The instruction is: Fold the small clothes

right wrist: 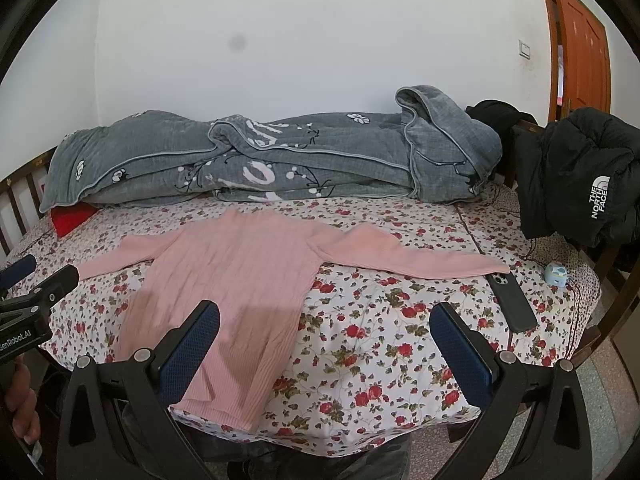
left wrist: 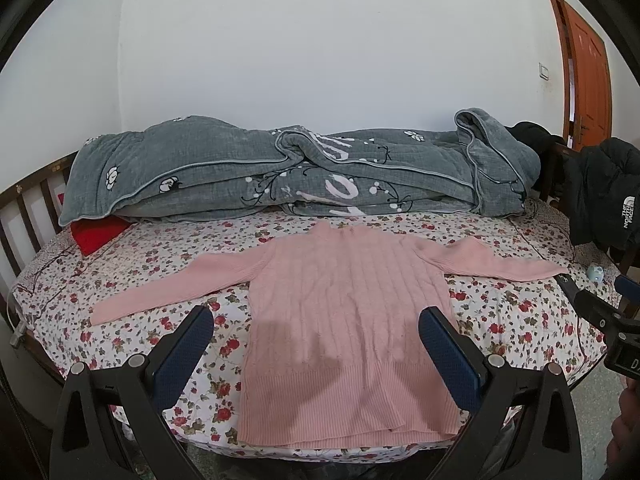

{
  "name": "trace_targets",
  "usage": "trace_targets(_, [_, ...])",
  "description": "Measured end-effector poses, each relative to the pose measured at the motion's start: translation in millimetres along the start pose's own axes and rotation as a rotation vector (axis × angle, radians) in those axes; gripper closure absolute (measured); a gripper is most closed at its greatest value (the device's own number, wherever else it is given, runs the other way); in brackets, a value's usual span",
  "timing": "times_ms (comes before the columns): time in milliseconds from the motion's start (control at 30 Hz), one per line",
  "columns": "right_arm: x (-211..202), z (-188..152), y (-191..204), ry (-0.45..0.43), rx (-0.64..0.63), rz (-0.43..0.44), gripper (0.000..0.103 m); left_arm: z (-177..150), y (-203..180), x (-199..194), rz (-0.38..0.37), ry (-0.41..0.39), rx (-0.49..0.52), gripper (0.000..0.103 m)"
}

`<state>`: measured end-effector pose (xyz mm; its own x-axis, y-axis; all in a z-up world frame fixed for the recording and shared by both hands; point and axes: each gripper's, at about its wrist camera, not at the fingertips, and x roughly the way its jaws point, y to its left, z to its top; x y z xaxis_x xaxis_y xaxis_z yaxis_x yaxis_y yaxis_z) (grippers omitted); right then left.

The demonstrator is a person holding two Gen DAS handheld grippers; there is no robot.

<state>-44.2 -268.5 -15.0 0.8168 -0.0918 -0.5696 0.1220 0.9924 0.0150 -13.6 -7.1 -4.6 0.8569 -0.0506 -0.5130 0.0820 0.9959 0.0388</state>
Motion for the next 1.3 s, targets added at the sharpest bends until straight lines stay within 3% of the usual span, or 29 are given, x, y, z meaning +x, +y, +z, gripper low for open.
trace_targets(333, [10, -6, 20, 0.014, -0.031, 0.007, 0.000, -3, 6, 13, -0.019, 0.015, 0.003, 0.000])
trace_targets(633, [66, -27, 32, 0.128, -0.051, 0.002, 0.001, -37, 52, 75, 0.015, 0.120, -0.080, 0.000])
trace_targets(733, [95, -42, 39, 0.172, -0.068, -0.012, 0.001, -56, 84, 107, 0.039, 0.177, -0.135, 0.001])
trace_targets(833, [116, -53, 43, 0.182, -0.047, -0.008, 0.002, -71, 117, 136, 0.014, 0.245, -0.200, 0.012])
trace_targets(967, [149, -66, 49, 0.198, 0.014, 0.022, 0.002, -91, 168, 175, 0.111, 0.311, -0.249, 0.012])
trace_targets(1300, [195, -67, 64, 0.248, 0.074, 0.104, 0.006, -95, 311, 208, 0.212, 0.197, -0.529, 0.015])
